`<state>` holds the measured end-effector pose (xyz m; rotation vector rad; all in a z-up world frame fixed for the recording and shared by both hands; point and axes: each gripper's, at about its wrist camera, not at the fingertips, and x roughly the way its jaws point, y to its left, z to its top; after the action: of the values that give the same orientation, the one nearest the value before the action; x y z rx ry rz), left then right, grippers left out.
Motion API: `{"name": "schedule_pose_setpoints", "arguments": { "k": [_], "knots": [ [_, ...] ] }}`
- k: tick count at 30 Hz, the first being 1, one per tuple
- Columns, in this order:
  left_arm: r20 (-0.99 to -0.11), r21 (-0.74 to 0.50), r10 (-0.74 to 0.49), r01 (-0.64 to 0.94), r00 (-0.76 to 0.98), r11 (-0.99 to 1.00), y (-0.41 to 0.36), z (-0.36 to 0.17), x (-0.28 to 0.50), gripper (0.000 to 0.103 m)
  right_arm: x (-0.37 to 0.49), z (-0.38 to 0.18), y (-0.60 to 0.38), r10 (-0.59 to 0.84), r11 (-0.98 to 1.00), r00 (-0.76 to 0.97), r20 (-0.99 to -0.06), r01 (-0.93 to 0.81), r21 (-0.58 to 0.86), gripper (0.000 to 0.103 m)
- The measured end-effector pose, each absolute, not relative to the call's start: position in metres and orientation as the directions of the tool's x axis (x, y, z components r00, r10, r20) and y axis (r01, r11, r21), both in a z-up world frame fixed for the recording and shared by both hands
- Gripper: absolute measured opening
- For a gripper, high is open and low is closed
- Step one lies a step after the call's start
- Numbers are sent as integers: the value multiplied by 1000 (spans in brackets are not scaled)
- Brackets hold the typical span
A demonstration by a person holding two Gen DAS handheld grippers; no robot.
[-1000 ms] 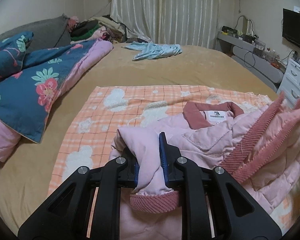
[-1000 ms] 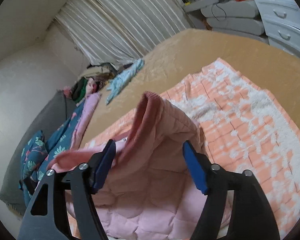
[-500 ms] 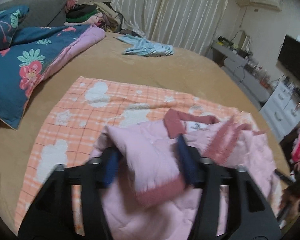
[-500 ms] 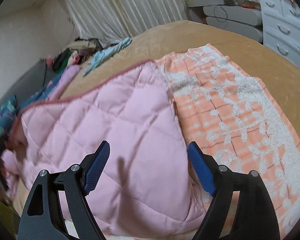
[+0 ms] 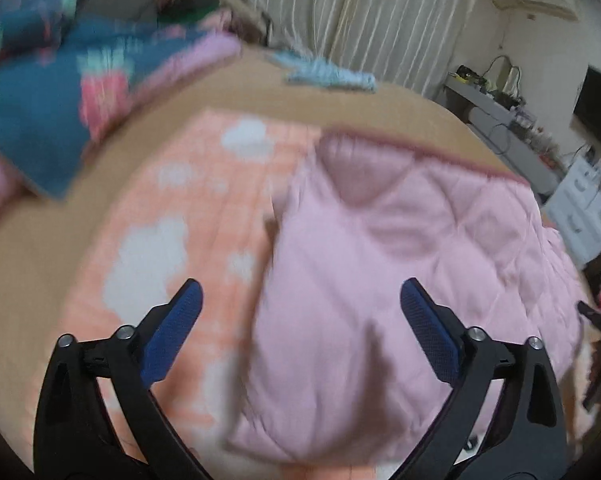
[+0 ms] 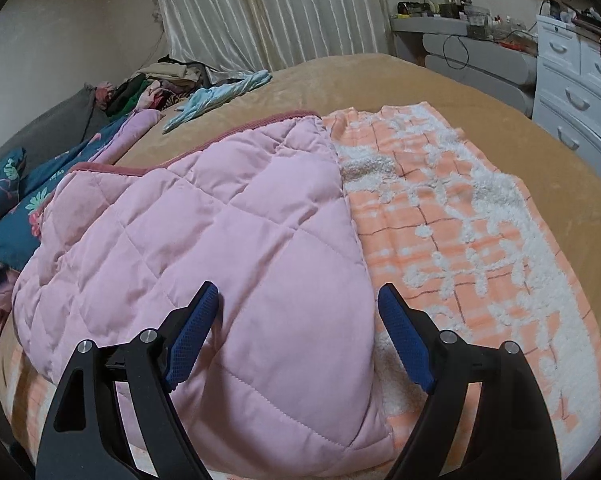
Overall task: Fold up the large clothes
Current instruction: 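Lay the folded hem on the jacket and open both grippers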
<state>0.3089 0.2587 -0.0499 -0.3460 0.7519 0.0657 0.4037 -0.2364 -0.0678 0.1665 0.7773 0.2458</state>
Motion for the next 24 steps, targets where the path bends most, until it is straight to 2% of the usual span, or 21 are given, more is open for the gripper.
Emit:
{"name": "schedule_pose_setpoints", "arguments": {
  "k": [1,2,3,4,6,7,8,9,12,15,20,24],
  "knots": [
    [-683,-329,-109,-171,722,929,259,-62,307,94,403,-70,-236,285,957,688,-668,-163,241,80],
    [-685,-351,-132,-166,716,922,259,-71,306,94,401,-71,-234,293,955,689,-663,-172,243,72],
    [-685,-371,-155,-157,712,915,258,-78,304,94,398,-72,-231,301,953,688,-660,-184,242,58],
    [-677,-383,-169,-146,716,912,254,-84,304,94,398,-72,-229,288,957,697,-657,-180,228,55],
    [-661,-369,-162,-129,733,920,247,-82,306,66,396,-69,-226,285,958,711,-642,-182,223,34],
    [-659,-328,-134,-122,740,937,238,-76,310,37,395,-64,-224,282,958,726,-627,-181,221,30],
    [-659,-290,-104,-125,745,949,232,-69,313,22,396,-58,-223,279,959,737,-616,-181,218,24],
    [-654,-263,-86,-120,752,957,226,-62,316,17,398,-50,-221,266,962,751,-604,-172,210,22],
    [-623,-207,-23,-136,782,969,222,-35,334,13,410,-26,-221,238,964,787,-569,-118,240,20],
    [-628,-150,33,-162,778,975,220,-25,357,13,429,-19,-220,205,969,789,-579,-79,236,19],
    [-708,-89,92,-218,700,972,222,-58,388,14,460,-52,-213,134,985,726,-674,-21,173,19],
    [-731,-116,77,-235,678,965,227,-79,386,15,471,-80,-210,97,993,686,-721,-14,121,19]
  ]
}}
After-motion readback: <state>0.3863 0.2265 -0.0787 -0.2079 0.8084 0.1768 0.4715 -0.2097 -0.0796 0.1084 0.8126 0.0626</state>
